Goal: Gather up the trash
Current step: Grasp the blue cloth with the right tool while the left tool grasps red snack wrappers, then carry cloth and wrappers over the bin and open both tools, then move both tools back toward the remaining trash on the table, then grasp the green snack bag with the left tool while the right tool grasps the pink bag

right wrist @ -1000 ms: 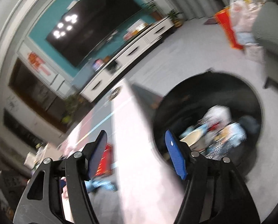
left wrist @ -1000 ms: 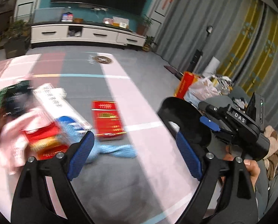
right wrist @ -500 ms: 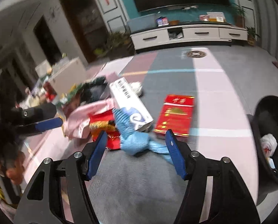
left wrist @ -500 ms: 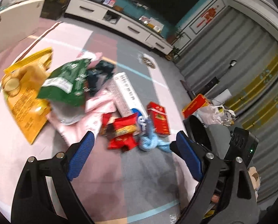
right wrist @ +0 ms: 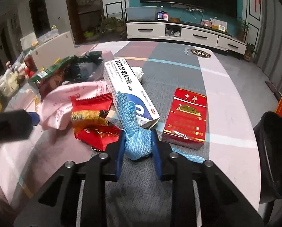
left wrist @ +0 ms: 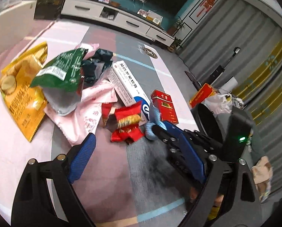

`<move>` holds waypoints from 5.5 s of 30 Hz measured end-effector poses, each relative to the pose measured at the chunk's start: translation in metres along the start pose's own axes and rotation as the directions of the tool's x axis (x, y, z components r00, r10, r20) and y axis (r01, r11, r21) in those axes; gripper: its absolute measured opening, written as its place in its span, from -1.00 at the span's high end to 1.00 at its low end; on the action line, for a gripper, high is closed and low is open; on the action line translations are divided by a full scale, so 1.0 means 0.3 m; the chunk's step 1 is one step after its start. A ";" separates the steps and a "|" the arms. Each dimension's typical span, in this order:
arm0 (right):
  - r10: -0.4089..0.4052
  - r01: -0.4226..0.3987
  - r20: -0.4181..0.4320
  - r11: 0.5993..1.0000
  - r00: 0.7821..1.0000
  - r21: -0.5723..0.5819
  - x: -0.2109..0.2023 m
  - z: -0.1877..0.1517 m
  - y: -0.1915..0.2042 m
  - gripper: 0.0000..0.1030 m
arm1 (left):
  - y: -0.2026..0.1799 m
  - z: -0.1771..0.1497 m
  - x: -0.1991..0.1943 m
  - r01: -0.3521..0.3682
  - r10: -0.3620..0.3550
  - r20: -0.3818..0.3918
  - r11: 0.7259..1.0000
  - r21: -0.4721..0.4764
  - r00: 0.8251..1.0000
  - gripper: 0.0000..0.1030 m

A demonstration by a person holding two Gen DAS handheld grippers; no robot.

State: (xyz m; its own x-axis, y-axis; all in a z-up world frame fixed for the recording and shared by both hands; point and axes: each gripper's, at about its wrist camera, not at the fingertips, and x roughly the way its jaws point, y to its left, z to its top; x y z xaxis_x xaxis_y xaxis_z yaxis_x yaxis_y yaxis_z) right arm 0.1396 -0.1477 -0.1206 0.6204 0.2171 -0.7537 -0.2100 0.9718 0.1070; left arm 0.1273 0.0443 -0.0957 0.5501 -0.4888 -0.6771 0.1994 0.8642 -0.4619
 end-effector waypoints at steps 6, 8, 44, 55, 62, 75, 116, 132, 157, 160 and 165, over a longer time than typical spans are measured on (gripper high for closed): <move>0.104 -0.117 0.095 0.983 0.990 0.143 -0.147 0.000 -0.119 0.50 | -0.025 -0.004 0.058 -0.050 0.049 0.012 0.997 0.052 0.999 -0.45; 0.097 -0.115 0.114 0.980 0.989 0.162 -0.175 -0.004 -0.147 0.50 | -0.022 -0.001 0.084 -0.045 0.045 -0.002 0.998 0.043 0.999 -0.38; 0.079 -0.117 0.170 0.968 0.982 0.223 -0.299 -0.044 -0.250 0.50 | -0.218 0.006 0.038 0.021 -0.032 0.071 0.988 0.152 0.997 0.97; -0.042 -0.049 0.248 0.935 0.968 0.350 -0.436 -0.106 -0.458 0.50 | -0.500 0.014 0.133 0.074 -0.086 0.025 0.947 0.312 0.996 0.97; -0.165 0.023 0.268 0.885 0.949 0.465 -0.516 -0.166 -0.627 0.49 | -0.729 0.032 0.254 0.138 -0.138 -0.030 0.902 0.410 0.990 0.97; -0.268 0.093 0.187 0.769 0.945 0.633 -0.507 -0.249 -0.854 0.49 | -0.967 0.018 0.587 0.213 -0.133 -0.205 0.875 0.436 0.970 0.97; -0.183 0.065 0.109 0.744 0.977 0.665 -0.427 -0.222 -0.805 0.00 | -0.680 -0.015 0.373 0.133 -0.091 -0.137 0.932 0.336 0.986 -0.94; 0.073 -0.114 0.122 0.921 0.990 0.373 -0.262 -0.063 -0.364 -0.19 | -0.212 0.098 -0.087 -0.104 0.075 0.187 0.983 0.151 0.980 -0.94; 0.221 -0.220 0.026 0.936 0.975 0.274 -0.059 0.006 -0.062 -0.23 | 0.274 0.141 -0.059 -0.039 0.116 0.198 0.933 -0.356 0.973 -0.73; 0.264 -0.261 0.032 0.917 0.964 0.303 -0.044 0.004 -0.057 -0.23 | 0.269 0.155 -0.018 -0.075 0.142 0.176 0.937 -0.341 0.974 -0.17; 0.380 -0.369 0.046 0.853 0.924 0.370 -0.002 0.012 -0.038 -0.23 | 0.277 0.146 -0.011 -0.094 0.159 0.169 0.936 -0.339 0.973 0.74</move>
State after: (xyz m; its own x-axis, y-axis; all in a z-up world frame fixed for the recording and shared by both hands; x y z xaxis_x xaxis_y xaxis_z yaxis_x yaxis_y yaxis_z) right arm 0.1444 -0.1587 -0.1190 0.5286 0.5737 -0.6257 -0.1284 0.7826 0.6091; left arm 0.1775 0.1230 -0.1068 0.7036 -0.3179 -0.6355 -0.1404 0.8145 -0.5628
